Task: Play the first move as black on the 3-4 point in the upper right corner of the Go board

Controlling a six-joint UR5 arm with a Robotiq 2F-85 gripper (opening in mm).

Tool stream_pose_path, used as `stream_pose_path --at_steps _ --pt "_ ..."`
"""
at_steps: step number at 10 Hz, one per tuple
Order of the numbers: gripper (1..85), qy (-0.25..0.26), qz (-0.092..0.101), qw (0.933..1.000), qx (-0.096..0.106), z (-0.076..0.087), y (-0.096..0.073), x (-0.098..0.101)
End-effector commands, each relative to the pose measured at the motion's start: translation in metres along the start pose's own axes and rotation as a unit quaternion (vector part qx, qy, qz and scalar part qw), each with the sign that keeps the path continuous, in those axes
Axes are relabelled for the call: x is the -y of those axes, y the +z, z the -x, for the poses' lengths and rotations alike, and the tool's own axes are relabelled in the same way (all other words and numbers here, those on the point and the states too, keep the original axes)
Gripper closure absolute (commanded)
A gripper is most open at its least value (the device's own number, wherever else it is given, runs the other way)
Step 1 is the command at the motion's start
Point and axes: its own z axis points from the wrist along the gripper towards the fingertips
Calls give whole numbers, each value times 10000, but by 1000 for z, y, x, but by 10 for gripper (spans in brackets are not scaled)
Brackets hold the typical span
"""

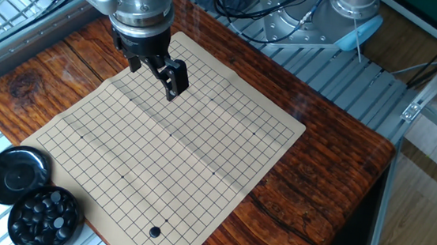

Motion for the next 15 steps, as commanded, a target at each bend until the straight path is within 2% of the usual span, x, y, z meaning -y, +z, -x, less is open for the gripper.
stream_pose_path --at_steps 1,2,9,15 --pt "17 0 0 10000 0 0 0 -2" --pt "843 96 99 9986 -505 -26 0 -9" --pt "843 107 29 9987 -505 -26 -2 -7" --pt "843 130 43 9987 -497 -25 -3 -8"
